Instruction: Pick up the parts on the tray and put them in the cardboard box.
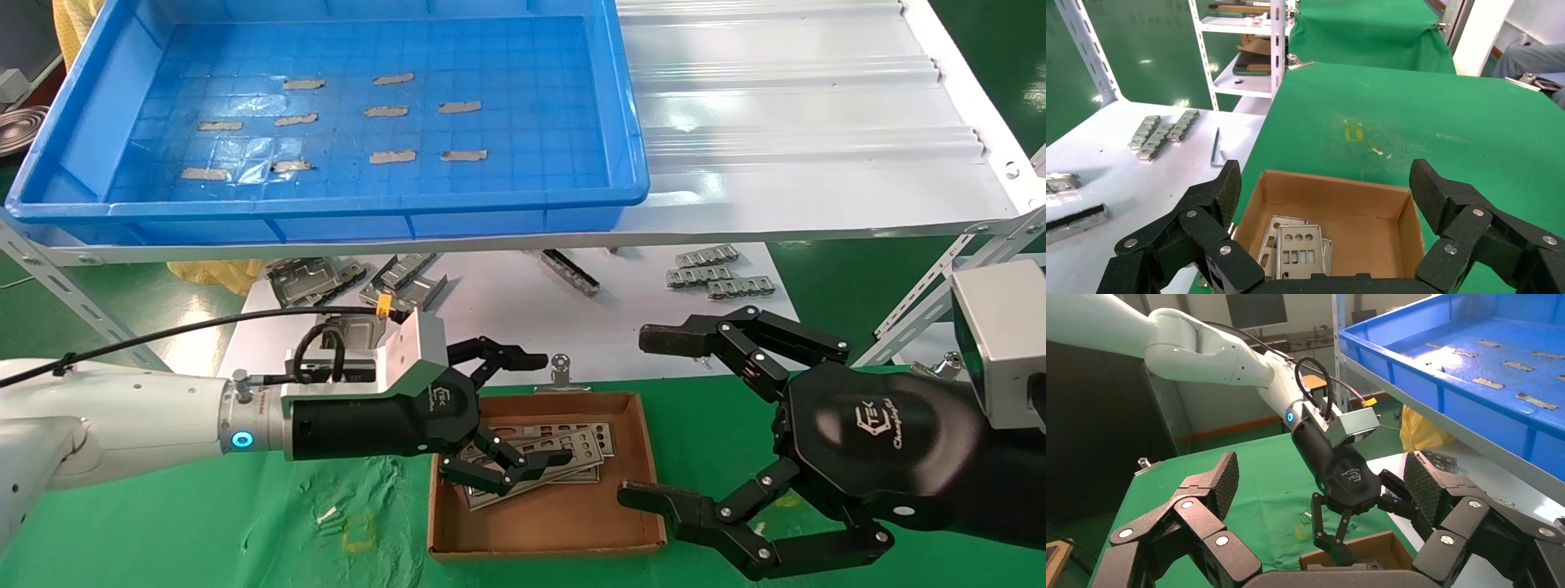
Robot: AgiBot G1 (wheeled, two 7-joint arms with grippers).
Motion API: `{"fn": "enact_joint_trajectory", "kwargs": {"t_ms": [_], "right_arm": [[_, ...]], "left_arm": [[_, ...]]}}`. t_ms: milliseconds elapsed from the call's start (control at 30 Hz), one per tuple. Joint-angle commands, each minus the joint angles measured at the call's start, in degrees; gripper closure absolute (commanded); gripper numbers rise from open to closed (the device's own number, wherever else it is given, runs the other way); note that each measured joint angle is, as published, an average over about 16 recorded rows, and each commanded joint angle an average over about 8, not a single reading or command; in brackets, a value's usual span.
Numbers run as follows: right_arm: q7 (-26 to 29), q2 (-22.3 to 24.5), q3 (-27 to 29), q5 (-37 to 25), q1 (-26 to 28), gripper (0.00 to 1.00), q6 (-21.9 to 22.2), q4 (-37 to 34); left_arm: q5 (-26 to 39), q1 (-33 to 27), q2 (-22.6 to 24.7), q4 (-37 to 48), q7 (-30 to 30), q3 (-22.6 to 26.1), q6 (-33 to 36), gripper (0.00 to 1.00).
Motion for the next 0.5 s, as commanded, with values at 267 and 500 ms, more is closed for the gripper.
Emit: {"fn": "enact_joint_trajectory", "kwargs": {"t_ms": [267, 500], "right_arm": [[0.0, 0.0, 0.0, 0.0, 0.0, 0.0, 0.0, 0.0], [0.0, 0.0, 0.0, 0.0, 0.0, 0.0, 0.0, 0.0]], "left_arm": [[-0.8, 1.8, -2.6, -5.1, -2.7, -1.7, -0.6, 0.0], [-2.5, 4.7, -6.7, -12.7, -6.9, -4.5, -0.9, 0.0]]}}
